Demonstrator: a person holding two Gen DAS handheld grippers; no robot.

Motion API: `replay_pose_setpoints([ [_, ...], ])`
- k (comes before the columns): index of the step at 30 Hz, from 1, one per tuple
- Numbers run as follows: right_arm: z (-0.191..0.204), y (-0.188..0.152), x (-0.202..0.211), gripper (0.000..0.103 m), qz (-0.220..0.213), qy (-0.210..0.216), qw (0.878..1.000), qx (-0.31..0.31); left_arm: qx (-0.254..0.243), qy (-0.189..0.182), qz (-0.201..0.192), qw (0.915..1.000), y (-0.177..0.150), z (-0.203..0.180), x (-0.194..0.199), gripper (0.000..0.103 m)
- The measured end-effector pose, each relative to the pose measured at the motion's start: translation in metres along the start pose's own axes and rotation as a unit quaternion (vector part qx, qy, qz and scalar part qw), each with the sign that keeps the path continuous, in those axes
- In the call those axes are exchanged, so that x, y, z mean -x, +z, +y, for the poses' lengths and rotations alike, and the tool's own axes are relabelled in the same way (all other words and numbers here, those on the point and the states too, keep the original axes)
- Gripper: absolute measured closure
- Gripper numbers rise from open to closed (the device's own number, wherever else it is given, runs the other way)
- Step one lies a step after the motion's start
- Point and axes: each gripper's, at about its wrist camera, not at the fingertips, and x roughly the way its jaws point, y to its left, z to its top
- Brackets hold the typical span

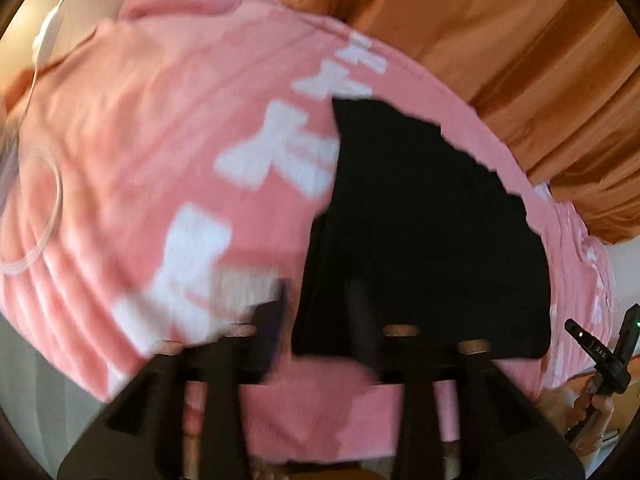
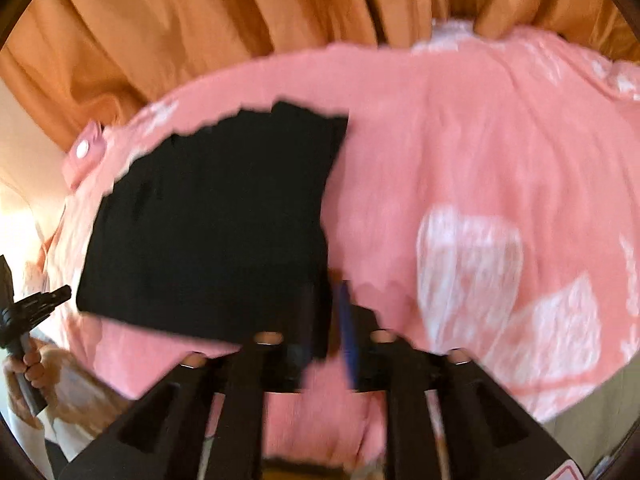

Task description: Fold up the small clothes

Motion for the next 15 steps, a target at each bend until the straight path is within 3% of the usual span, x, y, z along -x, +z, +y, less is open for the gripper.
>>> replay_pose_setpoints([
  [1,-0.001,0.011,-0.002,0.056,-0.009,0.002,1.000,0.001,0.004,-0.008,-0.017,0.9998,0.011,-0.003,0.003,0.050],
  [3,-0.003,0.027,-0.007,0.055,-0.020,0.004,1.000,0.006,0.003,-0.027,-0.035,0.9990,0.032,-0.012,-0.002,0.032],
  [6,-0.003,0.062,-0.038,0.055,-0.018,0.034,0.999,-0.001,0.006,-0.037,-0.047,0.9982,0.063,-0.025,-0.029,0.028],
  [8,-0.004,0.074,-0.056,0.055,-0.026,0.029,0.999,0.000,0.013,-0.046,-0.022,0.9986,0.073,-0.029,-0.058,0.028],
  [10,0.000,0.083,-0.076,0.055,-0.024,0.025,0.999,0.005,0.017,-0.052,-0.002,0.9985,0.073,-0.032,-0.080,0.038],
  [12,0.005,0.084,-0.090,0.063,-0.010,0.029,0.999,0.010,0.003,-0.050,0.013,0.9987,0.070,-0.038,-0.093,0.068],
  [13,0.006,0.083,-0.092,0.083,-0.006,0.032,0.999,0.013,-0.003,-0.044,0.015,0.9989,0.067,-0.039,-0.097,0.078],
  [14,0.007,0.080,-0.094,0.097,-0.008,0.037,0.999,0.021,-0.005,-0.040,0.005,0.9992,0.063,-0.039,-0.096,0.090],
  [15,0.008,0.077,-0.091,0.097,-0.010,0.038,0.999,0.027,-0.005,-0.042,-0.002,0.9991,0.061,-0.038,-0.093,0.093],
])
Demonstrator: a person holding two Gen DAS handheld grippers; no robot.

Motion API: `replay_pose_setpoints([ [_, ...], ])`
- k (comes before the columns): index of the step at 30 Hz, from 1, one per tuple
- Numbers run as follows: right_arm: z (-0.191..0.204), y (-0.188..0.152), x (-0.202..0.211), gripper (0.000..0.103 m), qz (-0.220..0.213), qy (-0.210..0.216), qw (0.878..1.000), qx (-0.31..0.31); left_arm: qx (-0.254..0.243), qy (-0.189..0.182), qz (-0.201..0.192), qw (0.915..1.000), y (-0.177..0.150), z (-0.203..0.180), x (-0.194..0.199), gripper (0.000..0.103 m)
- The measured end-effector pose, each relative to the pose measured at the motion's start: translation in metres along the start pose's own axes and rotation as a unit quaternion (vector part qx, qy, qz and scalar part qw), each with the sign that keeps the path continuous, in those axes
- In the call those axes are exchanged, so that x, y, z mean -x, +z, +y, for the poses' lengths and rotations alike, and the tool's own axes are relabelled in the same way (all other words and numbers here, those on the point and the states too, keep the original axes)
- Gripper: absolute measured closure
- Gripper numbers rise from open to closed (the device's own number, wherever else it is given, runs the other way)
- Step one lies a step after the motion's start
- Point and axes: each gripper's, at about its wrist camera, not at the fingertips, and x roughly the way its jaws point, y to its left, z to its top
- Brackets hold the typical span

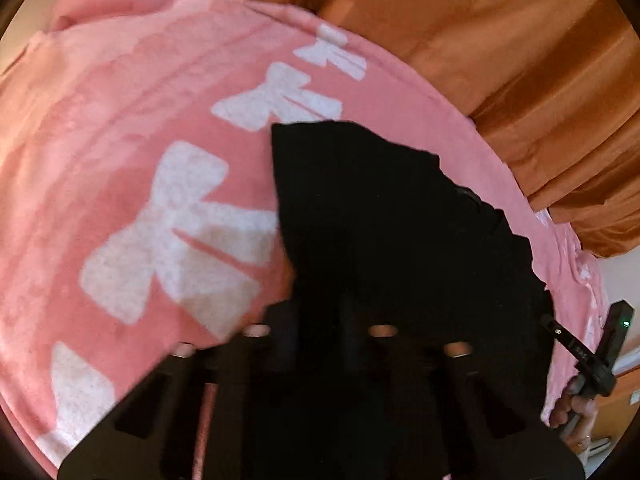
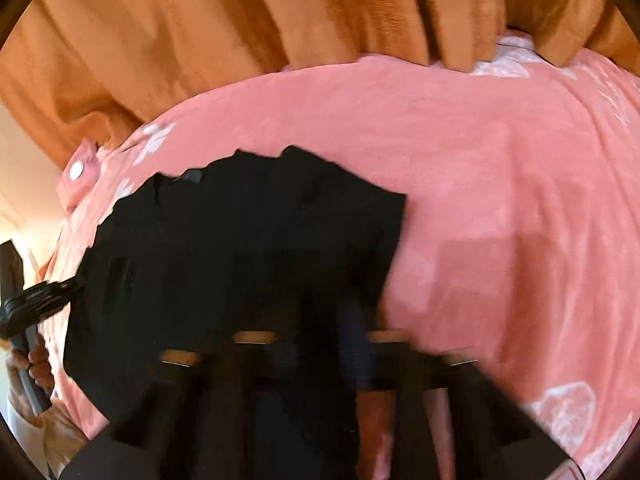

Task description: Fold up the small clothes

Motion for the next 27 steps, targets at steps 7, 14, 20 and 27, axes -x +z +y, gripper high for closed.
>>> replay_pose_setpoints([
  [7,0.024,-0.014,0.075,0.098,-0.097,0.022,0.995,0.031,-0.004,-0.041,-0.066,0.9969,-0.003,-0.010,0.068,0.100],
  [14,0.025,0.005,0.081,0.097,-0.088,0.025,0.995,0.039,-0.031,0.010,-0.036,0.9988,0.012,-0.012,0.065,0.094],
  [20,0.009,-0.010,0.032,0.097,-0.039,0.005,0.999,0.016,0.020,0.005,-0.015,0.9997,-0.006,0.021,0.040,0.101],
  [27,0.009,-0.008,0.034,0.092,-0.041,0.011,0.999,0.031,0.018,-0.008,-0.040,0.9990,0.017,0.015,0.040,0.045],
])
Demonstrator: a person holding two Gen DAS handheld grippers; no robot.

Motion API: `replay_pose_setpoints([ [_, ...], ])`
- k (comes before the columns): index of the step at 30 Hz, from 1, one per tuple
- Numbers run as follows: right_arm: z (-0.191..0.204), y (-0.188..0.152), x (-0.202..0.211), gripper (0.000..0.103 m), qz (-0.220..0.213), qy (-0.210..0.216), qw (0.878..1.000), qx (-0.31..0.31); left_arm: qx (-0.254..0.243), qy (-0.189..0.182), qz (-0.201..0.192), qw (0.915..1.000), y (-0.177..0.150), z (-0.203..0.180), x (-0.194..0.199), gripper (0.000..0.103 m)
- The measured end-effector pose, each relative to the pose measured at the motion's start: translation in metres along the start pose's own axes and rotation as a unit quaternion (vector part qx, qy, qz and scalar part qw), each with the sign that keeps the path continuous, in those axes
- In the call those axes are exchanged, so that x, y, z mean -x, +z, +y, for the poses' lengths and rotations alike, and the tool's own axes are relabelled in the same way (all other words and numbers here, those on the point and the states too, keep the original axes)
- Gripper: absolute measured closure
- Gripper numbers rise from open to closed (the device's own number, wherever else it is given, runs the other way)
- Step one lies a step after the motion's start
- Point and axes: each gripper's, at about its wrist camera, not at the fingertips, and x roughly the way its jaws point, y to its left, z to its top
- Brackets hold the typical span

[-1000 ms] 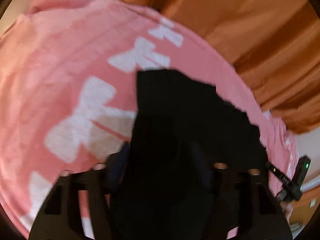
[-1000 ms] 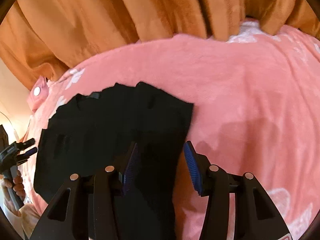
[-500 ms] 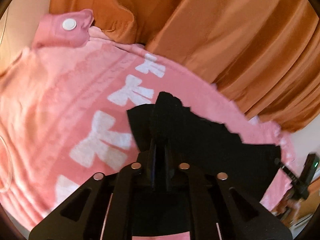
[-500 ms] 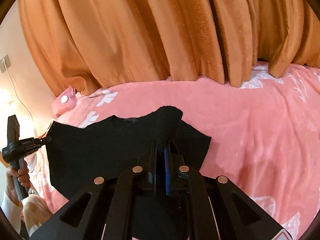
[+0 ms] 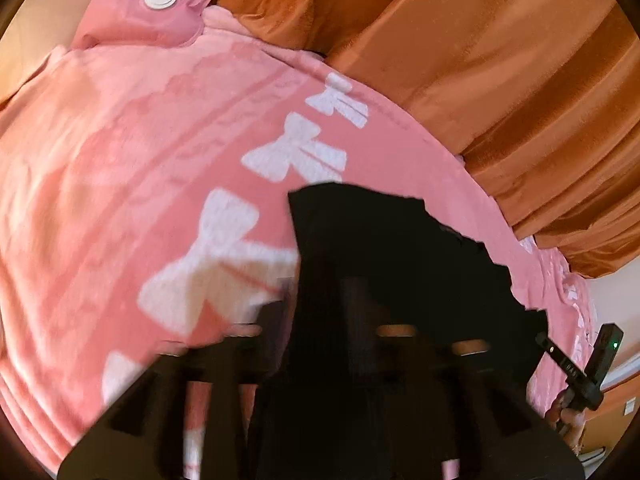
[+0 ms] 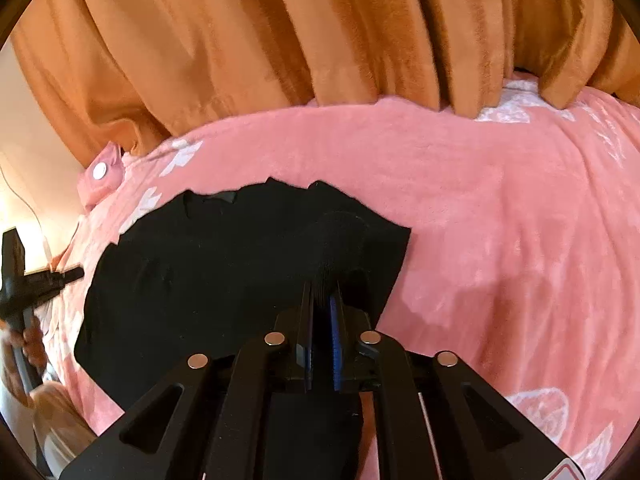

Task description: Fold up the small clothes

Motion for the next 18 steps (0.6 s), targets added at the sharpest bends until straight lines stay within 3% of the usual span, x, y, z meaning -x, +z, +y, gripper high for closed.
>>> replay_pose_setpoints([
  [2,-0.002,0.001,-0.010,0.084,0.007,-0.004,1.000,-0.007,0.005,0.005,-0.004,1.0000,0.006,-0.001,-0.012,0.040],
  [6,-0.006,0.007,-0.028,0.078,0.024,0.011,0.999,-0.023,0.010,-0.007,0.020,0.9997,0.010,-0.004,-0.040,0.044],
  [7,-0.005,0.007,-0.030,0.079,0.025,0.009,0.999,-0.020,0.003,-0.001,0.017,0.9998,0.009,-0.005,-0.043,0.051],
  [8,-0.004,0.007,-0.031,0.087,0.025,0.007,1.000,-0.016,-0.003,0.001,0.015,0.9999,0.007,-0.007,-0.044,0.076],
  [9,-0.004,0.006,-0.030,0.092,0.021,0.008,1.000,-0.014,-0.012,0.002,0.010,0.9999,0.006,-0.009,-0.042,0.093],
  [10,-0.003,0.006,-0.028,0.096,0.015,0.010,1.000,-0.013,-0.018,0.002,-0.002,0.9998,0.005,-0.011,-0.036,0.097],
  [14,0.001,0.001,-0.005,0.097,-0.027,0.008,1.000,-0.005,-0.040,0.002,-0.063,0.9972,0.001,-0.020,-0.003,0.100],
  [18,0.006,-0.003,0.021,0.098,-0.072,0.015,0.997,0.001,-0.048,-0.009,-0.095,0.9943,-0.001,-0.025,0.020,0.100],
])
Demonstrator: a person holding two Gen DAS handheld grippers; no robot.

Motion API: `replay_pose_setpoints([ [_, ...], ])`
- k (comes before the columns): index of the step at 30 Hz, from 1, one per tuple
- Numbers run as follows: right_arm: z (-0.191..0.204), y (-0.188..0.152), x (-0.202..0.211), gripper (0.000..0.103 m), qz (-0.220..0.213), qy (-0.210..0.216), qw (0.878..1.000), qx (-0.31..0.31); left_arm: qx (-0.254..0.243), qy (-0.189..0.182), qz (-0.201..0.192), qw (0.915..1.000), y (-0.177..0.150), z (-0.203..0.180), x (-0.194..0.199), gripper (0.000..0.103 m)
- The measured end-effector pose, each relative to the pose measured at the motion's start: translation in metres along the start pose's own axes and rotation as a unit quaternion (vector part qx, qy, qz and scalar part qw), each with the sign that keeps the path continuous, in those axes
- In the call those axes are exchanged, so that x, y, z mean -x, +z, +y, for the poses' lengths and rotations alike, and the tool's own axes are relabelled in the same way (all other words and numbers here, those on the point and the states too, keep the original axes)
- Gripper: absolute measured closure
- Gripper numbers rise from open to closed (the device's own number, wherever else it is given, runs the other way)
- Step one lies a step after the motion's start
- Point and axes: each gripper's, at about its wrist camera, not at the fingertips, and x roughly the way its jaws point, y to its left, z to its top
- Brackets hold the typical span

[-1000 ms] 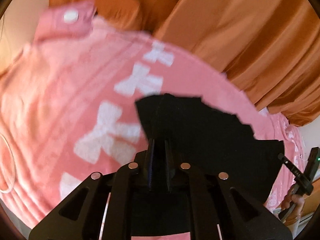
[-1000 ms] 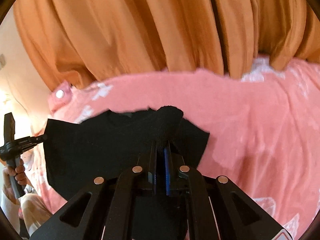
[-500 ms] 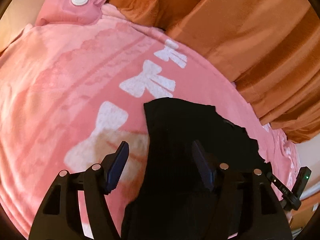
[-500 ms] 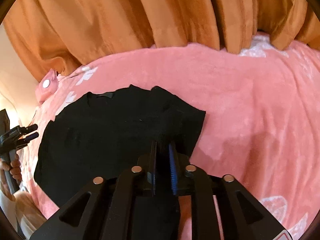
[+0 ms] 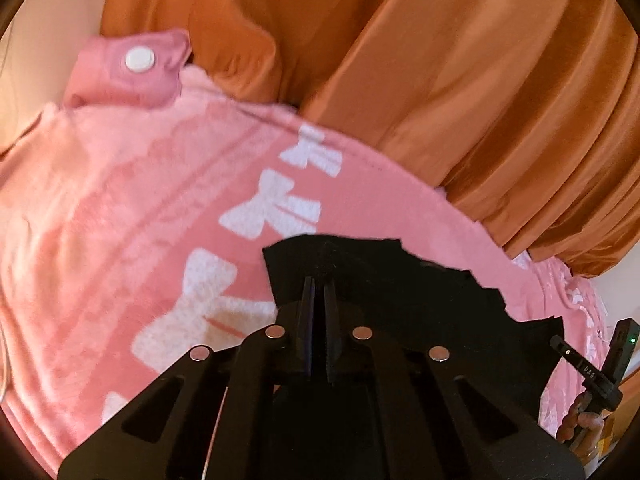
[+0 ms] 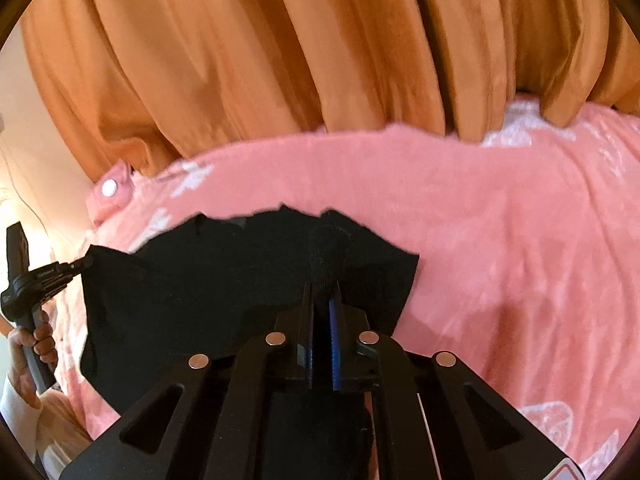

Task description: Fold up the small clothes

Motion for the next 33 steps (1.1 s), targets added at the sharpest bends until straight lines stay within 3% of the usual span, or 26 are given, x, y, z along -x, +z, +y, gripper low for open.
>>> replay_pose_setpoints([
  [5,0.004,0.037,0.018,0.098,-0.059,0.011,0.998,-0.001,-0.009,-0.001,-0.031,0.9995,0.045,-0.012,0.002,0.100],
  [7,-0.001,0.056,0.011,0.098,-0.067,0.008,0.998,-0.009,-0.003,0.008,-0.023,0.9997,0.065,-0.012,-0.014,0.100],
  [11,-0.034,0.070,-0.046,0.098,-0.012,0.003,0.998,-0.061,0.013,0.052,0.033,0.9980,0.064,0.007,-0.081,0.100],
  [14,-0.053,0.049,-0.108,0.098,0.076,-0.033,0.994,-0.073,0.043,0.069,0.085,0.9930,0.039,0.028,-0.123,0.100],
  [15,-0.053,0.045,-0.113,0.098,0.085,-0.040,0.993,-0.070,0.048,0.065,0.084,0.9932,0.033,0.031,-0.123,0.097],
  [17,-0.043,0.050,-0.098,0.094,0.058,-0.056,0.995,-0.052,0.043,0.074,0.075,0.9935,0.036,0.024,-0.108,0.096],
  [19,-0.027,0.054,-0.068,0.089,0.020,-0.075,0.997,-0.030,0.033,0.068,0.064,0.9951,0.038,0.014,-0.082,0.074],
  [20,-0.019,0.051,-0.052,0.076,0.012,-0.078,0.997,-0.021,0.029,0.067,0.059,0.9956,0.035,0.010,-0.068,0.046],
  [21,-0.014,0.046,-0.041,0.066,0.014,-0.076,0.997,-0.018,0.028,0.070,0.057,0.9955,0.027,0.008,-0.055,0.030],
  [22,-0.011,0.035,-0.029,0.045,0.018,-0.074,0.997,-0.023,0.031,0.072,0.061,0.9951,0.011,0.010,-0.038,0.026],
  [24,-0.013,0.010,-0.015,0.040,0.042,-0.065,0.996,-0.038,0.040,0.068,0.083,0.9934,-0.013,0.018,-0.026,0.024],
  [27,-0.028,-0.049,-0.014,0.040,0.120,-0.031,0.986,-0.115,0.093,0.064,0.134,0.9845,-0.054,0.043,-0.025,0.024],
  [28,-0.030,-0.064,-0.018,0.039,0.146,-0.015,0.980,-0.138,0.090,0.054,0.105,0.9889,-0.061,0.045,-0.016,0.024],
  [30,-0.020,-0.075,-0.008,0.039,0.115,-0.023,0.985,-0.125,0.085,0.065,0.116,0.9875,-0.062,0.040,-0.016,0.025],
  [31,-0.014,-0.075,-0.015,0.041,0.141,-0.019,0.983,-0.119,0.086,0.061,0.115,0.9877,-0.061,0.037,-0.017,0.026],
  [32,-0.011,-0.073,-0.019,0.047,0.133,-0.006,0.984,-0.121,0.085,0.056,0.119,0.9876,-0.060,0.035,-0.020,0.044],
  [33,-0.009,-0.071,-0.025,0.075,0.133,-0.005,0.984,-0.121,0.083,0.054,0.134,0.9860,-0.058,0.033,-0.025,0.073],
])
